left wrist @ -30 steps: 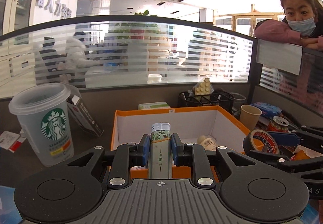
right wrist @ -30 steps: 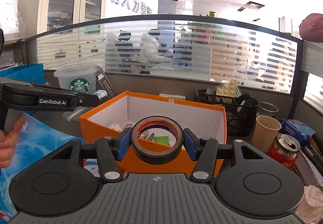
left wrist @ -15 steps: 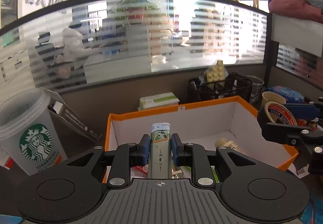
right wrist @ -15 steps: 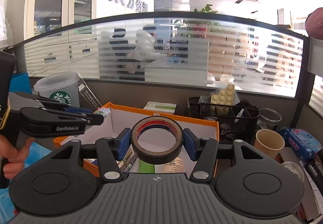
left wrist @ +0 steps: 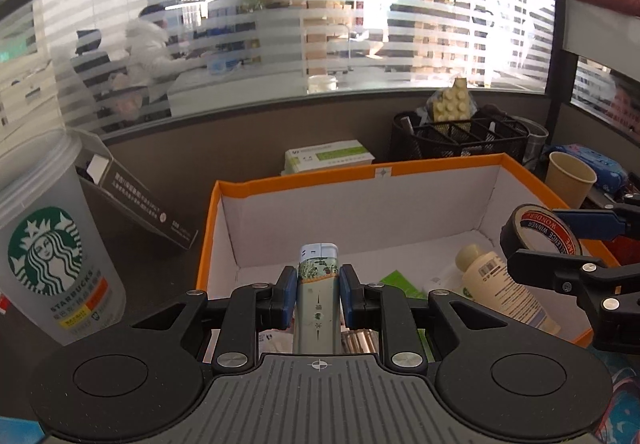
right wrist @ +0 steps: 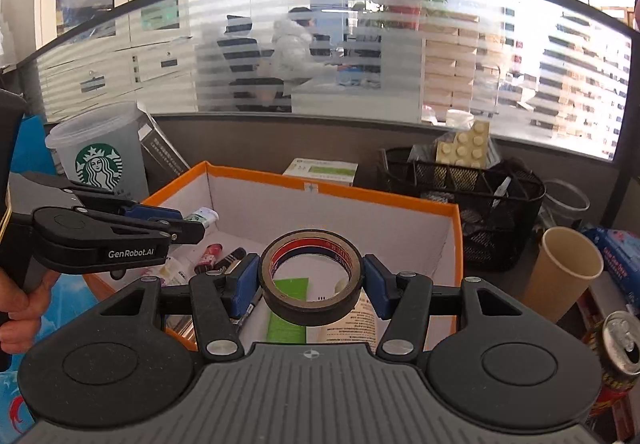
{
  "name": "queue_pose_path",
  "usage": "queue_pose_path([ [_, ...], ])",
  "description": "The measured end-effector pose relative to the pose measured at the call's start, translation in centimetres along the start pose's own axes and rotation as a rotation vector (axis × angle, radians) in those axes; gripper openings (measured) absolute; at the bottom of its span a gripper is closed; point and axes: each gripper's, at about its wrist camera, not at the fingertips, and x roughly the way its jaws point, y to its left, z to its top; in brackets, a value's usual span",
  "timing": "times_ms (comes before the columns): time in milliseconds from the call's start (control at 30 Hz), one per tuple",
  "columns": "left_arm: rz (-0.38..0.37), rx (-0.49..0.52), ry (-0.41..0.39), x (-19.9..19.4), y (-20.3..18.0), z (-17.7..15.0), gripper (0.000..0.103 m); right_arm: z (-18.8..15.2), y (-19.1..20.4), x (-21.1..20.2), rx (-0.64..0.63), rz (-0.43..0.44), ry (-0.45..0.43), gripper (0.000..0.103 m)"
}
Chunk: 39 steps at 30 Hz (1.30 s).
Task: Organize rigid objects
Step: 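Carry the silver lighter and tape roll over the orange box, then lower silver lighter and tape roll into the box and open both grippers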
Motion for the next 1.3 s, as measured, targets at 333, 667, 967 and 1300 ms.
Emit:
queue_pose_path([
  [333,0.003,-0.003,0.039,1.2,0.4,-1.1,0.021,-0.6,0.2,2.2,-0.021,0.008,0.065,0.052],
  [667,-0.008,0.007,0.049,2.0,-0.3,-0.8,0.021,-0.7,1.4,4.4,-0.061,0.017,0.127,0.052],
  [967,-0.007,-0.003,0.064,2.7,-0.2,-1.0,0.018,0.3,2.5,7.2,-0.112,0.013,0.226,0.053],
  [1300,-0.014,-0.013,0.068,2.7,0.1,-1.1,0.019,0.3,2.5,8.3,-0.108,0.01,0.273,0.056],
])
